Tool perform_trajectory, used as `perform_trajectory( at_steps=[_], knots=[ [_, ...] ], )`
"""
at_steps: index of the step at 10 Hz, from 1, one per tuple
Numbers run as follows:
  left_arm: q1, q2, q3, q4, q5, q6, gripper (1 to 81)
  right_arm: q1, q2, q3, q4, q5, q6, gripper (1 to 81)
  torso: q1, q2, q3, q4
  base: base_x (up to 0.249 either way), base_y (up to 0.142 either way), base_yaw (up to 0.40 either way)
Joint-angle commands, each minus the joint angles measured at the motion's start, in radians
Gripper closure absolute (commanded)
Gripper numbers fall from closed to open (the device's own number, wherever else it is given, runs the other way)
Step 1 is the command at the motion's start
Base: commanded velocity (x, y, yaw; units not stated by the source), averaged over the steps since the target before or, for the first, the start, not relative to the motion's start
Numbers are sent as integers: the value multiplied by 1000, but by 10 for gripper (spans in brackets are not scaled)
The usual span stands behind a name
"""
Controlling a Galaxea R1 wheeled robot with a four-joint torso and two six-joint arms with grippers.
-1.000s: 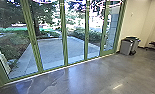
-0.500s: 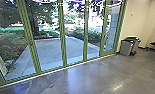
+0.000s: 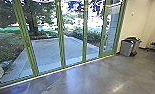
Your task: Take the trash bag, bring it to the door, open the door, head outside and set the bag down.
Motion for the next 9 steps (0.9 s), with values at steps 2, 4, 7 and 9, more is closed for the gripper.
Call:
perform_trajectory(
  at_steps=[2,4,7,9],
  knots=[
    [-48,-2,2,8,62,5,811,46,16,11,-5,-62,-5,10,0,0,0,0,152,-66,0],
    [-48,-4,2,8,62,5,811,46,16,11,-5,-62,-5,10,0,0,0,0,152,-66,0],
    [-48,-2,1,6,62,5,811,46,16,11,-5,-62,-5,10,0,0,0,0,152,-66,0],
    [-48,-4,2,6,62,5,811,48,16,11,-6,-62,-5,10,0,0,0,0,152,-66,0]
  ],
)
